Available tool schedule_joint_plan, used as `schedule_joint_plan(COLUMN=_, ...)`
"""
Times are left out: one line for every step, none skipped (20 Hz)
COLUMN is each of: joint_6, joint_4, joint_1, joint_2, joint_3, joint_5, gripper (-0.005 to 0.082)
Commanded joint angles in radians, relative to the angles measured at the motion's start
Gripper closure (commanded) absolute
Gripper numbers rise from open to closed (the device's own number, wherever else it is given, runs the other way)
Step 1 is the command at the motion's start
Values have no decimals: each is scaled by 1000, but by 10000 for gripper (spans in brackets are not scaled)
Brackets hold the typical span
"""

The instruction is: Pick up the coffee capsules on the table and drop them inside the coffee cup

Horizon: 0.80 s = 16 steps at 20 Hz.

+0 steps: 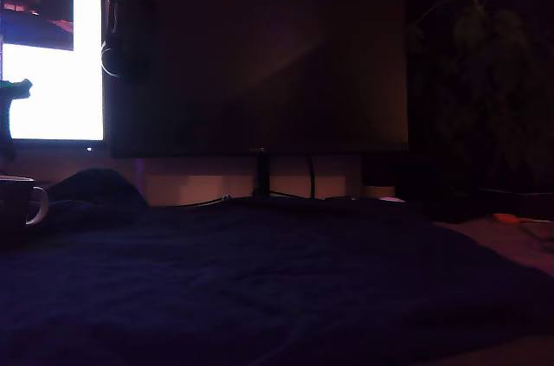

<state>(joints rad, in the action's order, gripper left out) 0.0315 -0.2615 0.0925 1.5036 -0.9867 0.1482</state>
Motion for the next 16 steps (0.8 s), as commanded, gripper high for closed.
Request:
schedule_joint_plan(joint_6=3, joint_4=8, joint_1=3, joint_2=4, joint_3=-7, joint_5=4, gripper=794)
schedule_joint_plan(joint_6=3, joint_4=8, joint_1=2, joint_2=-1, joint_3=-7, joint_5=5, gripper=789)
schedule_joint_plan(joint_6=3, joint_4=7, joint_1=-2, joint_2=-8, joint_3=-7, joint_5=5, gripper=789)
schedule_joint_plan(joint_6=5, joint_4=8, joint_1=-6, joint_2=-17, joint_3=-7, joint_5=5, gripper=790)
schedule_joint_plan(joint_6=5, joint_4=8, joint_1=-8, joint_2=-27, joint_3=-7, joint_5=5, gripper=789)
schedule_joint_plan(joint_6=16, joint_4=10, joint_1=-9, joint_2=-42, joint_3=-7, joint_5=5, gripper=789)
schedule_joint_plan(joint_6=26, joint_4=12, joint_1=-10, joint_2=-57, joint_3=-7, joint_5=8, gripper=789)
schedule_joint_plan(joint_6=29, joint_4=11, joint_1=-11, joint_2=-76, joint_3=-7, joint_5=10, gripper=789)
schedule_joint_plan(joint_6=29, joint_4=11, joint_1=-11, joint_2=-96, joint_3=-7, joint_5=18, gripper=789)
schedule_joint_plan(joint_6=29, joint_4=8, joint_1=-11, joint_2=-115, joint_3=-7, joint_5=26, gripper=789)
schedule_joint_plan(joint_6=29, joint_4=4, joint_1=-11, joint_2=-132, joint_3=-7, joint_5=33, gripper=789)
schedule_joint_plan(joint_6=29, joint_4=4, joint_1=-11, joint_2=-147, joint_3=-7, joint_5=35, gripper=789)
schedule_joint_plan(joint_6=29, joint_4=4, joint_1=-11, joint_2=-162, joint_3=-7, joint_5=37, gripper=790)
schedule_joint_plan(joint_6=29, joint_4=5, joint_1=-16, joint_2=-177, joint_3=-7, joint_5=43, gripper=789)
schedule_joint_plan(joint_6=29, joint_4=4, joint_1=-24, joint_2=-191, joint_3=-6, joint_5=52, gripper=789)
schedule_joint_plan(joint_6=29, joint_4=4, joint_1=-31, joint_2=-204, joint_3=-6, joint_5=54, gripper=789)
